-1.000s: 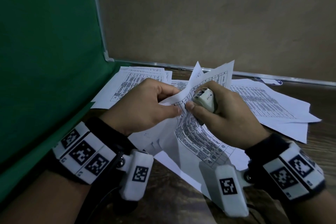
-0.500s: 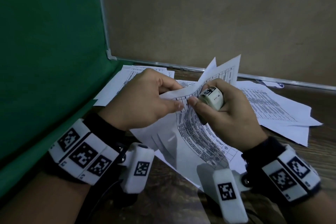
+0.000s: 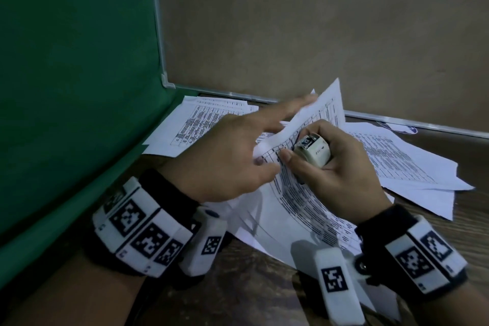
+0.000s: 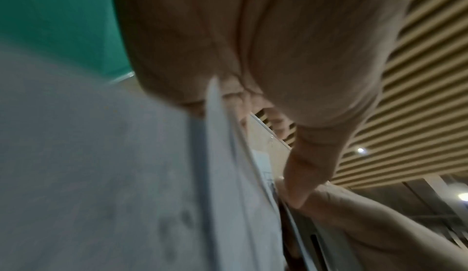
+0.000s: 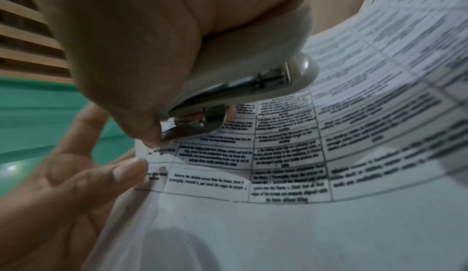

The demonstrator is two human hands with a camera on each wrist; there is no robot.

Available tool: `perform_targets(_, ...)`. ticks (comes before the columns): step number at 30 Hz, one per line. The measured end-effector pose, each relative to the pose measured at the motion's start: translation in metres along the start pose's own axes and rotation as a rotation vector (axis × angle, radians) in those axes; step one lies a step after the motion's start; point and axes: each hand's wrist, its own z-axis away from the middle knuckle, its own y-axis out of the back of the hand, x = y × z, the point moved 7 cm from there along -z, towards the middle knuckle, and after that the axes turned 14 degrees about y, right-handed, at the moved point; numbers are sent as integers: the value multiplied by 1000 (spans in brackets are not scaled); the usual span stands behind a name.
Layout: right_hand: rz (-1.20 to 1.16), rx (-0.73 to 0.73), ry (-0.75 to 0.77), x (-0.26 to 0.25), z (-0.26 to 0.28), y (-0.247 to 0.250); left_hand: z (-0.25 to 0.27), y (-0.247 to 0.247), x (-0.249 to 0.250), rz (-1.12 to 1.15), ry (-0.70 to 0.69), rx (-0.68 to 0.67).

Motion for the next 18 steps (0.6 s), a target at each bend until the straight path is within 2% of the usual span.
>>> perform_targets(2, 60, 0, 21, -2, 0, 3, -1, -2, 4, -30, -73, 13)
perform_targets(8, 169, 6, 70, -10, -1, 5, -7, 0, -12, -15, 76, 79)
perform_targets(18, 226, 25, 101, -12, -2, 6, -9, -1, -21, -9, 153, 97)
